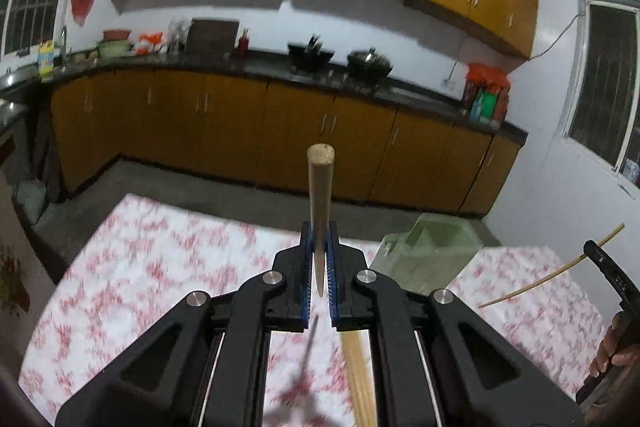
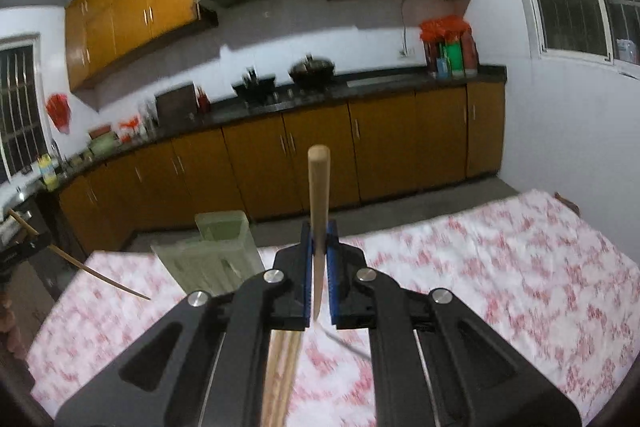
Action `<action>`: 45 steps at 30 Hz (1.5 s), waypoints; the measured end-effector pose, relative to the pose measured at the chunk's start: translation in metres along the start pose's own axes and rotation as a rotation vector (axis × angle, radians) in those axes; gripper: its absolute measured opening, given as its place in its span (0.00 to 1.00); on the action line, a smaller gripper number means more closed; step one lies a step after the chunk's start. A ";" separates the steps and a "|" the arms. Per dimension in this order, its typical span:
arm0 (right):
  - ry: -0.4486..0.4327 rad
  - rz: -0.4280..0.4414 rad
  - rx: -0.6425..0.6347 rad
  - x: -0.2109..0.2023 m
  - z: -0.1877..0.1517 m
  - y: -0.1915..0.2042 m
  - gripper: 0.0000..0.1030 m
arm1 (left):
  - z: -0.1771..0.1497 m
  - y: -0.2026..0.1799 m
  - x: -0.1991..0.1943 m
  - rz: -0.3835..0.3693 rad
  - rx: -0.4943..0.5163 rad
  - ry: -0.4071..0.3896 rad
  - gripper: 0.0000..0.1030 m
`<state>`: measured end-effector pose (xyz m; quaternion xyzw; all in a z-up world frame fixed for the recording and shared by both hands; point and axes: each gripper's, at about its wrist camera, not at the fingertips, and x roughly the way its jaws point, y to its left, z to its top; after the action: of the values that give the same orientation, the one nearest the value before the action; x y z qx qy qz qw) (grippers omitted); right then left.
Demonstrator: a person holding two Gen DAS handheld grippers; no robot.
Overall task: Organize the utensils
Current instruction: 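Lift the chopstick upright into the green basket and open the left tool while the right tool does likewise, then return the left tool to the chopsticks and grasp one while the right tool grasps another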
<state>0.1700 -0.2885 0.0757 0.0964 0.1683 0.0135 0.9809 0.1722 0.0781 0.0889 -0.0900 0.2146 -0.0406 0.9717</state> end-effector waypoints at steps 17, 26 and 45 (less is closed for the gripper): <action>-0.135 0.176 0.009 0.006 0.059 0.044 0.08 | 0.043 -0.055 -0.012 -0.172 0.004 -0.146 0.07; 0.030 0.157 -0.011 0.066 0.037 0.058 0.08 | 0.022 -0.073 0.049 -0.168 0.032 -0.006 0.07; -0.005 0.051 0.006 0.018 0.025 0.024 0.48 | 0.019 -0.060 0.016 -0.147 -0.039 -0.084 0.42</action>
<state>0.1951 -0.2681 0.0975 0.1037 0.1631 0.0379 0.9804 0.1921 0.0207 0.1112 -0.1261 0.1674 -0.1041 0.9722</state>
